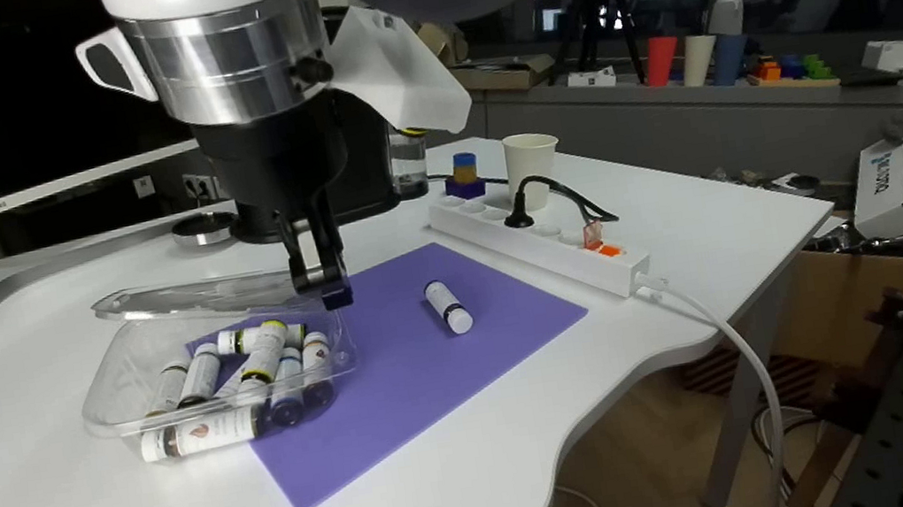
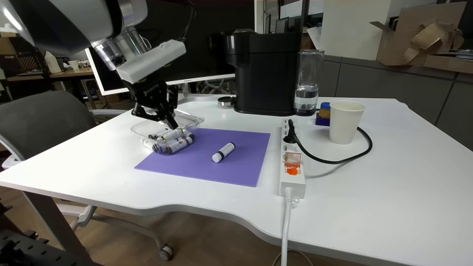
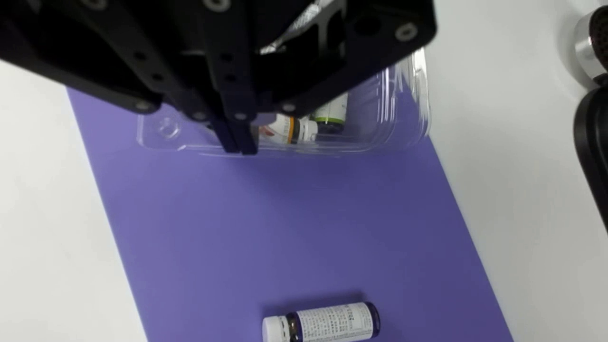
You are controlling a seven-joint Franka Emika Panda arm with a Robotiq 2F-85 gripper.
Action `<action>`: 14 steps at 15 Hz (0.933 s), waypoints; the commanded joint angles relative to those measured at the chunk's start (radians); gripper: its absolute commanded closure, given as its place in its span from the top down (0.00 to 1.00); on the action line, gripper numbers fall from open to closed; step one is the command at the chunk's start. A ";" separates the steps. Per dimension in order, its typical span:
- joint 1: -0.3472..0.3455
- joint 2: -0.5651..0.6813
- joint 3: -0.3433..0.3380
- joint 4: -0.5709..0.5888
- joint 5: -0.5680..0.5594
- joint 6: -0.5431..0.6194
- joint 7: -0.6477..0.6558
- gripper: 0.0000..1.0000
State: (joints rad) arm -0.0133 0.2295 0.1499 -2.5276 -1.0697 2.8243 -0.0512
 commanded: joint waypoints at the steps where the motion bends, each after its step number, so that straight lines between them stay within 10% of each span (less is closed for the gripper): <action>1: -0.007 -0.041 -0.004 -0.011 0.015 0.019 0.028 0.00; 14: 0.073 -0.292 -0.042 -0.026 0.562 -0.280 0.108 0.00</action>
State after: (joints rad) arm 0.0457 0.0215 0.1324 -2.5468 -0.5311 2.6335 -0.0338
